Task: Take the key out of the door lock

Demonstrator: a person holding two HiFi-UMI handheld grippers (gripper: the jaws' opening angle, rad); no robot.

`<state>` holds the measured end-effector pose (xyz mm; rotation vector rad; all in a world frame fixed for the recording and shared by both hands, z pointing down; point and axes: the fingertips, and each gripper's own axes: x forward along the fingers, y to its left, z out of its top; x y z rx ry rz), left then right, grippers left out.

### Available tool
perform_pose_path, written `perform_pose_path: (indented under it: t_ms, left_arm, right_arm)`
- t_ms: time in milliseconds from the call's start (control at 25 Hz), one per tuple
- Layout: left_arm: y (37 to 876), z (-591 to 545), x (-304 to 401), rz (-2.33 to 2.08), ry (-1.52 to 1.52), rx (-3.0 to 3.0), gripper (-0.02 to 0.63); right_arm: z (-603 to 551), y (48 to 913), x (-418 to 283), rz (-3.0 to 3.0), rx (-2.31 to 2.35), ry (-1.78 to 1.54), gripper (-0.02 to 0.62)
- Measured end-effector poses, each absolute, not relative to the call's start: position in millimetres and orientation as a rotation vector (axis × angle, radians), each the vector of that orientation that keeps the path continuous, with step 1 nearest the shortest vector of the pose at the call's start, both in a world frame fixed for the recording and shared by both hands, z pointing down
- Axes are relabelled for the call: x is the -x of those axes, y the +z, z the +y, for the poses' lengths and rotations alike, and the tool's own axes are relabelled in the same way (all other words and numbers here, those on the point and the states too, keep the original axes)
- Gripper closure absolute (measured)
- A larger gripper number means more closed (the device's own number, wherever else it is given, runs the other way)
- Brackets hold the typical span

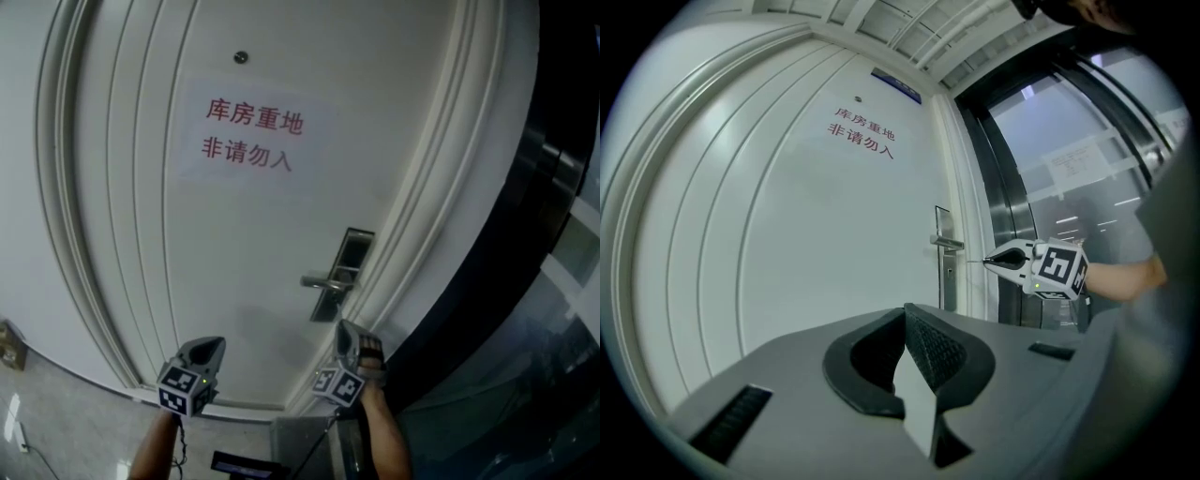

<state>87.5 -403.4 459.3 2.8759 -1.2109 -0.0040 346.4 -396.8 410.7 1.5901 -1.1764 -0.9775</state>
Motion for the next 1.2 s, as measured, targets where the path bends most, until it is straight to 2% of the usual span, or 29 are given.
perform_pose_path:
  t_ms: [560, 1200]
  left_arm:
    - [459, -389, -77, -1.187, -0.003, -2.894, 0.598]
    - [460, -372, -60, -1.187, -0.039, -2.899, 0.598]
  right_arm:
    - [-335, 413, -325, -1.411, -1.852, -0.801, 0.574]
    - [-268, 433, -308, -1.780, -2.184, -0.422, 0.574]
